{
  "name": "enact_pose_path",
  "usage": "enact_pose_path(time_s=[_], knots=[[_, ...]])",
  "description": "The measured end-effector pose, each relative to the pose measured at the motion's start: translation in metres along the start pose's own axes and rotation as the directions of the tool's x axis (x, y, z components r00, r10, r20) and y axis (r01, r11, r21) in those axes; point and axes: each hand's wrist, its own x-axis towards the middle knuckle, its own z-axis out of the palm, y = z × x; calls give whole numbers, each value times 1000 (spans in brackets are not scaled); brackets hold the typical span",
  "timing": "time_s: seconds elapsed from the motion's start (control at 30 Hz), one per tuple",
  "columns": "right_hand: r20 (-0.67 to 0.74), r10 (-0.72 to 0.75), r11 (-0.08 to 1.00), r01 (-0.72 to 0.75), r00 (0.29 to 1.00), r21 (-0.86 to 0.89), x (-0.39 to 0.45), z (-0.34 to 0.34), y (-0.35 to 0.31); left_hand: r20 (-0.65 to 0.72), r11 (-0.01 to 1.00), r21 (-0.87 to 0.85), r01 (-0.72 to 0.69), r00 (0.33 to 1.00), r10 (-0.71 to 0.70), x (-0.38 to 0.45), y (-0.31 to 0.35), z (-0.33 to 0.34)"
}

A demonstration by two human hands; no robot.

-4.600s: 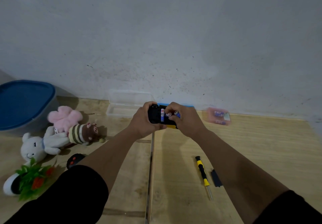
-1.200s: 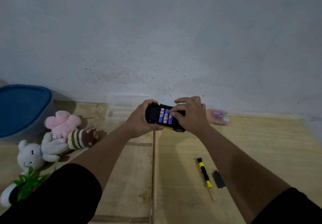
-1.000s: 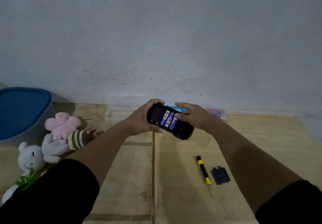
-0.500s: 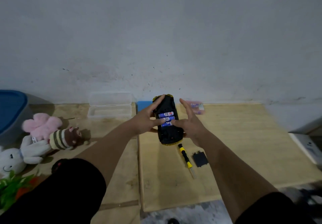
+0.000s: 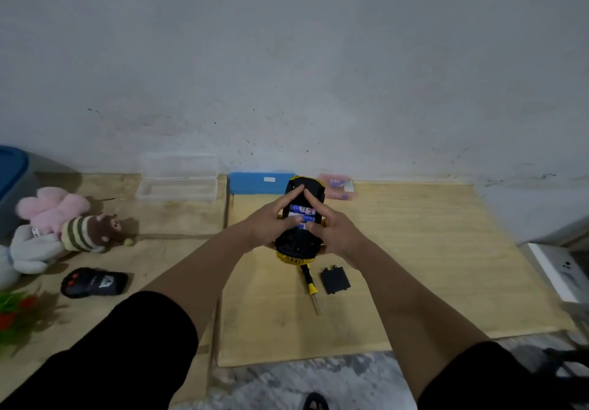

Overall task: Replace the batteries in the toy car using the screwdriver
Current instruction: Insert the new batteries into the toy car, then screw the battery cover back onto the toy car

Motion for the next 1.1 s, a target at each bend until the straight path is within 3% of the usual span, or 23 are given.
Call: enact_pose_path(time_s=[0.07,0.17,0.3,0.4,0.47,0.57,0.77,0.87,1.1], knots=[[16,-4,1000,4,1000,13,-1,-11,8,29,996,-85,33,999,-30,1,-2,14],[40,-16,1000,15,999,9,2,-27,22,-41,986,-165,9,999,-16,6,-7,32],[13,-107,970,107,994,-218,8,-48,45,-123,976,-217,36,990,-64,14,-19,51],[-14,-169,875,144,985,-462,16,-66,74,-187,962,-260,77,974,-128,15,-31,60],[59,-83,782,102,995,-615,20,-72,96,-208,956,-277,97,965,-158,12,-40,64],[146,32,705,81,989,-705,24,-71,124,-238,952,-284,115,953,-186,7,-51,66],[157,23,548,119,987,-828,32,-62,144,-253,952,-266,153,942,-222,-1,-63,67],[165,26,566,122,986,-815,32,-63,143,-252,949,-262,174,937,-241,-2,-66,69],[70,31,793,19,997,-608,27,-76,138,-234,954,-233,190,941,-245,0,-66,75]])
